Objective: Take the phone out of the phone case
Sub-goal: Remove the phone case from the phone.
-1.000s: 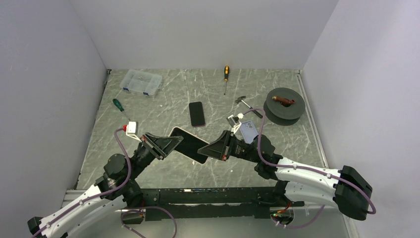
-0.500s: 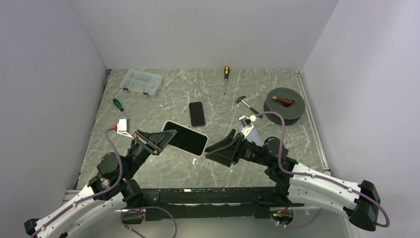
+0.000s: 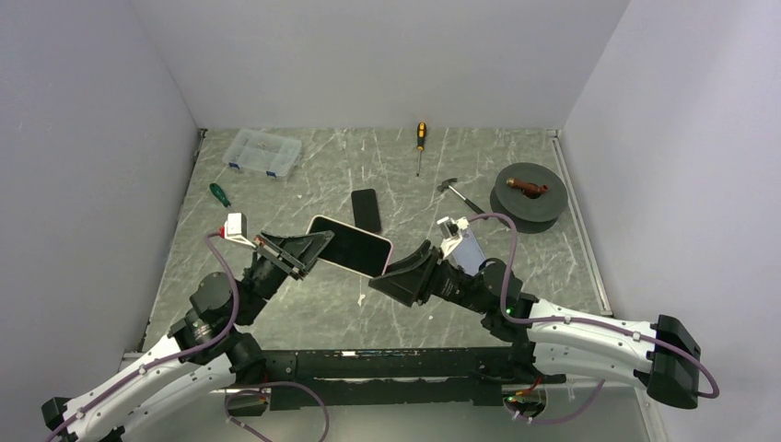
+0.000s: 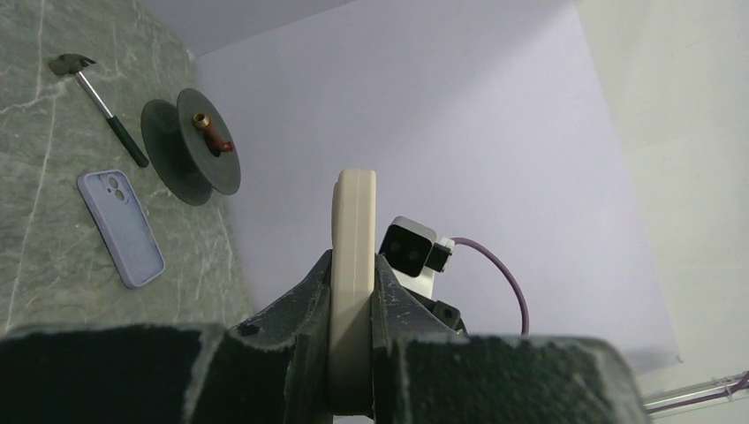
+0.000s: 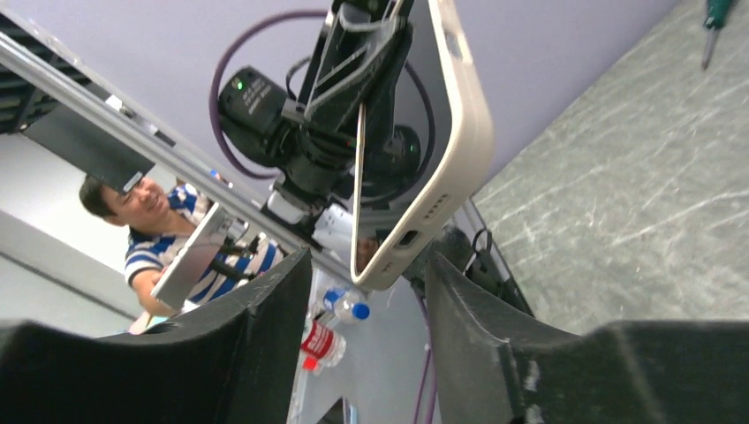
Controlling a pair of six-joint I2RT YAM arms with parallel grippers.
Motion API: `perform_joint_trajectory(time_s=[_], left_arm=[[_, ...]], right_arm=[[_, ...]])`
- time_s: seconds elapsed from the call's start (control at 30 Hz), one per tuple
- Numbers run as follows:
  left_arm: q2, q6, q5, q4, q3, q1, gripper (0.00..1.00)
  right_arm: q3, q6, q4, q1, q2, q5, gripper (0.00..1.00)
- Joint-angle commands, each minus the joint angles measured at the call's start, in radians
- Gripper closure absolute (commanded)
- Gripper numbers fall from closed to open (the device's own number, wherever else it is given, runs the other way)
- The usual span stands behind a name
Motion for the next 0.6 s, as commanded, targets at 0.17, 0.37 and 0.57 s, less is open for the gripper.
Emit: perform_joint_trajectory(time_s=[0.17,0.37,0.57], left_arm=[[-0.025,-0.066,-0.023,0.094,0.047,0.003,1.00],[-0.023,-0.074,-0.028,0.094,0.048,0.002,1.00],[-0.020,-0.077,-0.031,0.091,0.050,0.002,1.00]], right_arm=[[0.060,0.000,0.129,0.004,0.038,0.091,0.60],[0.076,0.004,0.149,0.004,0.060,0.060,0.60],[0.093,0.002,0.127,0.004,0.070,0.039,0.62]])
